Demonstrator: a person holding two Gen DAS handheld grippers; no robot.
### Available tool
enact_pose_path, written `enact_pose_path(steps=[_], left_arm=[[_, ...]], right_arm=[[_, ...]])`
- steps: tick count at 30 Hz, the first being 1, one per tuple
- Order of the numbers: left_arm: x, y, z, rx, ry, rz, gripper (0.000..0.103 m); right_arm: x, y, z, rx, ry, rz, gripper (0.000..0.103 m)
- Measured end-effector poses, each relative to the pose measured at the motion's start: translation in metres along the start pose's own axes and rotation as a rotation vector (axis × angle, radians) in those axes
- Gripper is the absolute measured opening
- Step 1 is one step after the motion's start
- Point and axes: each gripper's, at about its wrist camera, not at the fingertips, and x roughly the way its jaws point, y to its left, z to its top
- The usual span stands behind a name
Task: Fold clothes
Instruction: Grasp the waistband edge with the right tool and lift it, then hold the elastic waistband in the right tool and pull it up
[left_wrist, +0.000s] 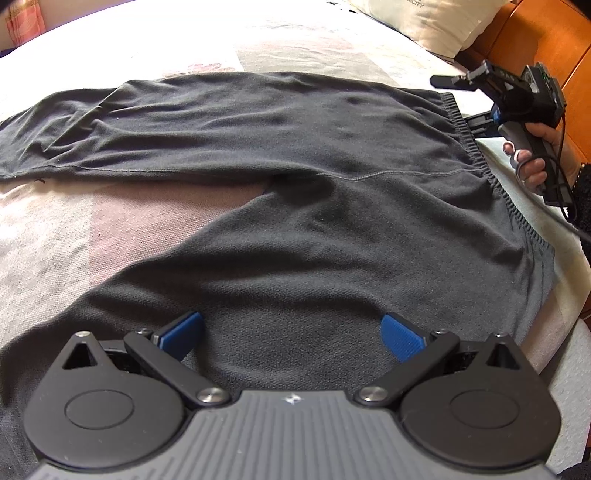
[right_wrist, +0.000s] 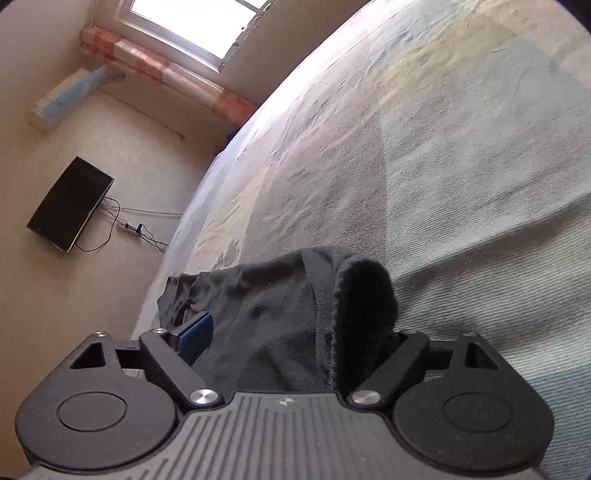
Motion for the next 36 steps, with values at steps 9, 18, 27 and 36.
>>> enact_pose_path(steps=[9,18,27,36], left_arm=[[0.0,0.001,0.0,-0.002,-0.001,0.004,0.102],[-0.001,0.002,-0.001,0.003,-0.005,-0.012,0.102],[0.0,0.002,0.0,0.002,-0.008,-0.009,0.102],[0.001,0.0,0.001,0.011,-0.004,0.006,0.102]], right_arm=[[0.017,0.004,0.012,0.033,0.043,0.01,0.08],[0.022,0.015,0.005,-0.007,0.074,0.03,0.092],[0.03,0.022,0.011,0.048,0.069,0.007,0.103],[0.022,0.013,0.01,0.187,-0.058,0.026,0.103]])
